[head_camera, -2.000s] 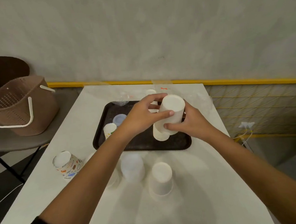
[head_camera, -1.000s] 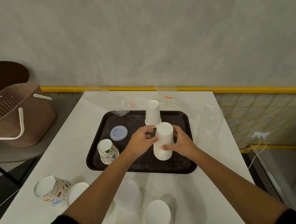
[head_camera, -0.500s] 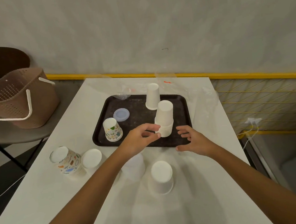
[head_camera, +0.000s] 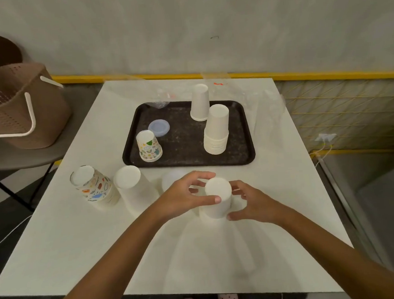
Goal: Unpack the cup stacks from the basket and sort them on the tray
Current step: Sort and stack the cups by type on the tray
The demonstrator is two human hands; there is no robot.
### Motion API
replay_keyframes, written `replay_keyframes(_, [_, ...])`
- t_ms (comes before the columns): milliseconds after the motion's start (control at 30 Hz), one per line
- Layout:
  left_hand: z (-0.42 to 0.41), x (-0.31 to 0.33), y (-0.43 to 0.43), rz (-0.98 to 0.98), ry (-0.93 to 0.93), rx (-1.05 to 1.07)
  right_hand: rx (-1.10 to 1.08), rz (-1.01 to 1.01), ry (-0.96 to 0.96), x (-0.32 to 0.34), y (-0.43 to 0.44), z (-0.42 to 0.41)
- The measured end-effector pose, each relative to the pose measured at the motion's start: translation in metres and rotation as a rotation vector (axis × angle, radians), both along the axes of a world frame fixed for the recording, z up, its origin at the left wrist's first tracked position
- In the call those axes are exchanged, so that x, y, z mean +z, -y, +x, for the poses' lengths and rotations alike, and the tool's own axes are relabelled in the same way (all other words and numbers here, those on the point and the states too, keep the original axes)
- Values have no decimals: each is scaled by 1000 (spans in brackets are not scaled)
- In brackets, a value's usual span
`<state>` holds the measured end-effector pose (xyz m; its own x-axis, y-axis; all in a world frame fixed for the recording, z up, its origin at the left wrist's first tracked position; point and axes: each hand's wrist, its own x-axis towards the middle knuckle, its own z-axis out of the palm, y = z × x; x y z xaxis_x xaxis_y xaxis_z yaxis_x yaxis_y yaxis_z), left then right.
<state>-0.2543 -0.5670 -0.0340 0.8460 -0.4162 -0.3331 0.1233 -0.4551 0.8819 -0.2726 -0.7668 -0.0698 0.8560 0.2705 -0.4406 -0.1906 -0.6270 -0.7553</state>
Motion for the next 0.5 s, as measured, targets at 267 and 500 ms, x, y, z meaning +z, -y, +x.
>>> replay_keyframes(267, [-2,-8,4,-17,37,1,-112,68,48,-3,-29,-5])
replay_keyframes(500, [-2,-14,4,15,76,0,-161,84,120,-4,-37,-4])
